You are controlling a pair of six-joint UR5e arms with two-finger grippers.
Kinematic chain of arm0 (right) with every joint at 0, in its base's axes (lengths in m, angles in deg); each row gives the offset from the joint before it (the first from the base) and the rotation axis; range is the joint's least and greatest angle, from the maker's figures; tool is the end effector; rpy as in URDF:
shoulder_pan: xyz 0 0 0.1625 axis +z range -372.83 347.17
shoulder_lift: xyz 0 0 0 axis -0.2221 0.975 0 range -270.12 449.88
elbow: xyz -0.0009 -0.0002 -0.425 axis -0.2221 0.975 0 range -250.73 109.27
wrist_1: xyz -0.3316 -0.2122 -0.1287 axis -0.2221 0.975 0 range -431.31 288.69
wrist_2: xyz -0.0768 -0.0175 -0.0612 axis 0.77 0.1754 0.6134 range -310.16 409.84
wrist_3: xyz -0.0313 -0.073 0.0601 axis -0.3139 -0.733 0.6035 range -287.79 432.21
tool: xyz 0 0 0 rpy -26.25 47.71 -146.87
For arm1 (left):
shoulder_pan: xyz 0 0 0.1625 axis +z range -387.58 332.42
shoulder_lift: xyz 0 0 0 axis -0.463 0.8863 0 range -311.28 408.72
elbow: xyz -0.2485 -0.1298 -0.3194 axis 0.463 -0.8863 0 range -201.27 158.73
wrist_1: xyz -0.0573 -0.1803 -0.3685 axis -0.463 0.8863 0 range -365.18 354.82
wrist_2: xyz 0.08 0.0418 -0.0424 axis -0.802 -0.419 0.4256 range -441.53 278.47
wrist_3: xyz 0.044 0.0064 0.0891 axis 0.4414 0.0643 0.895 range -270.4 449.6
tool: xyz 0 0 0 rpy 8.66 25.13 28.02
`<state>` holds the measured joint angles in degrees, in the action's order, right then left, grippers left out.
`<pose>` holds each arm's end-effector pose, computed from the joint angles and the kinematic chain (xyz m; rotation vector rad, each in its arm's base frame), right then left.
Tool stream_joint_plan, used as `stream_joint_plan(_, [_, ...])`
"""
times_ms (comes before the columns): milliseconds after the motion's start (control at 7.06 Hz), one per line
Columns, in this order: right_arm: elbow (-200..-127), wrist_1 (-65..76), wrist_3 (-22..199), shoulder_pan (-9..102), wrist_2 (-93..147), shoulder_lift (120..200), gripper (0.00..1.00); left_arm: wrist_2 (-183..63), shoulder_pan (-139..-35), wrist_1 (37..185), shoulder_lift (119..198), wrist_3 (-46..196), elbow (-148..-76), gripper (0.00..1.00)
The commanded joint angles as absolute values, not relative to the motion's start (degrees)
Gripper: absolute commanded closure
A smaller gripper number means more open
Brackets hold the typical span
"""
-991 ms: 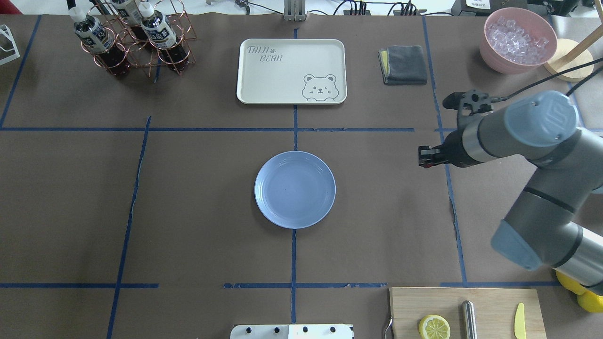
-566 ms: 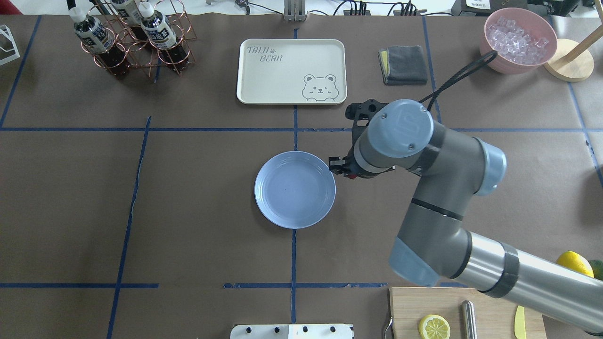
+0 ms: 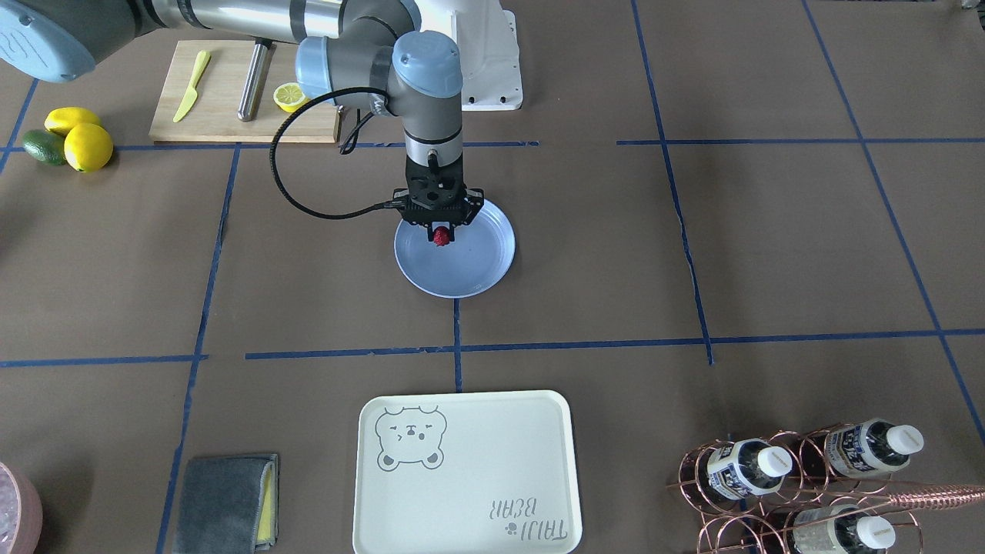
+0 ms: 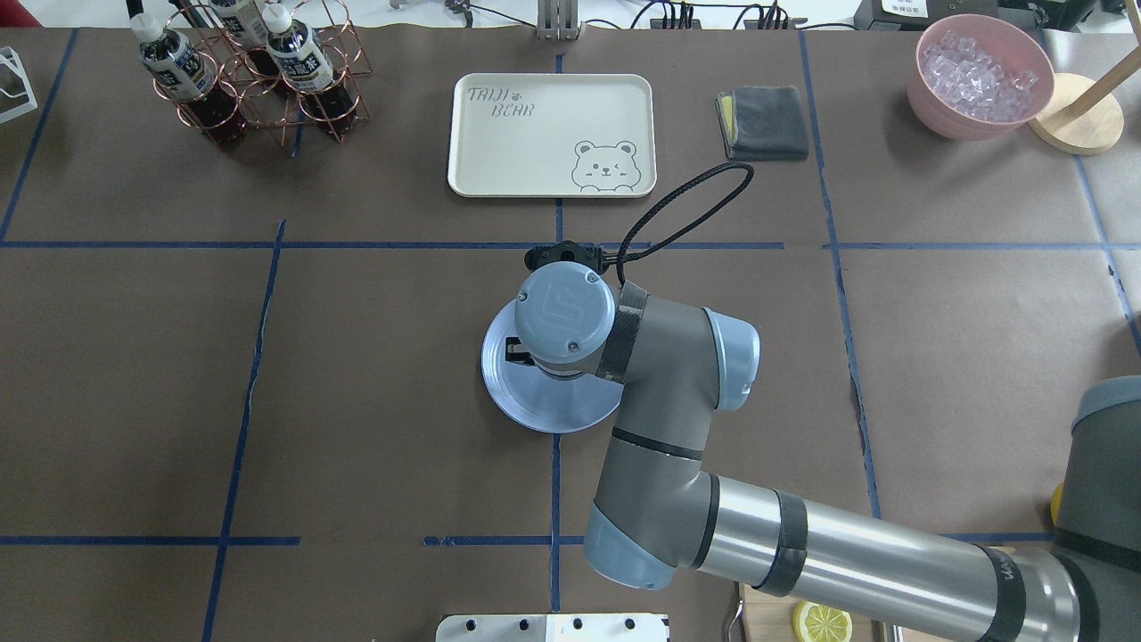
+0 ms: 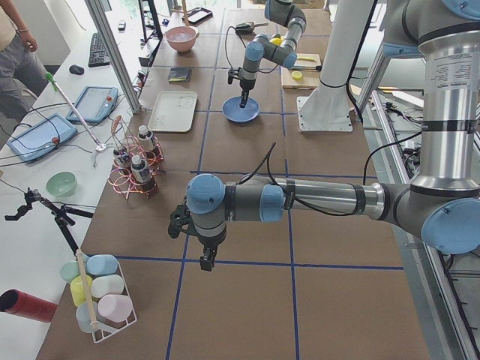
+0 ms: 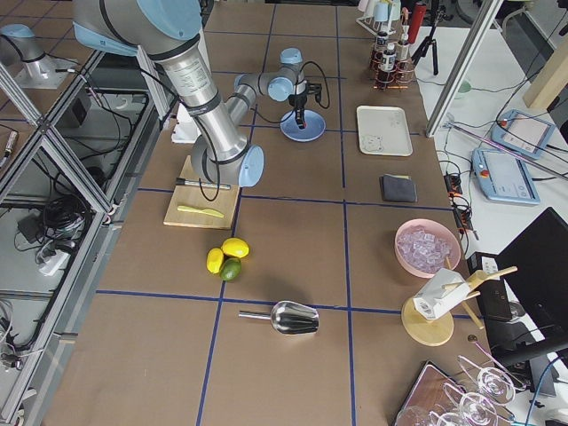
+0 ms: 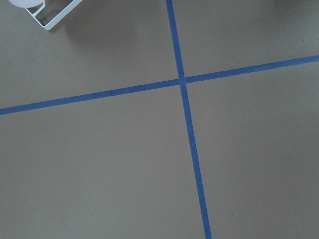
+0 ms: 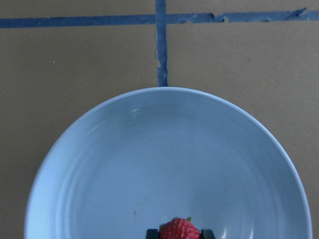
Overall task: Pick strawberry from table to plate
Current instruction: 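Lower the strawberry onto the plate and open the right gripper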
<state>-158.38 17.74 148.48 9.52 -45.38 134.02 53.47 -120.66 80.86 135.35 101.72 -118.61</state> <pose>-0.6280 -0.3925 0.1894 0.1580 -0.7645 0.1074 -0.0878 -0.4620 0.6300 0.1041 0.7791 0.1497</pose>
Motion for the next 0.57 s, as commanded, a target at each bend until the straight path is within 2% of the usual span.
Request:
stream_joint_plan(0, [-157.39, 17.72, 149.12, 8.97, -43.43, 133.38, 1.0, 53.47, -120.66, 80.87, 135.38, 101.73, -118.65, 0.0])
stream_joint_plan(283, [-156.17, 17.72, 149.03, 8.97, -42.8, 133.47, 1.0, 53.39, -120.66, 80.78, 135.29, 101.73, -118.65, 0.0])
stream_joint_plan(425, [-154.85, 16.59, 148.85, 8.97, -42.71, 133.39, 0.89, 53.39, -120.66, 80.78, 135.21, 101.73, -118.65, 0.0])
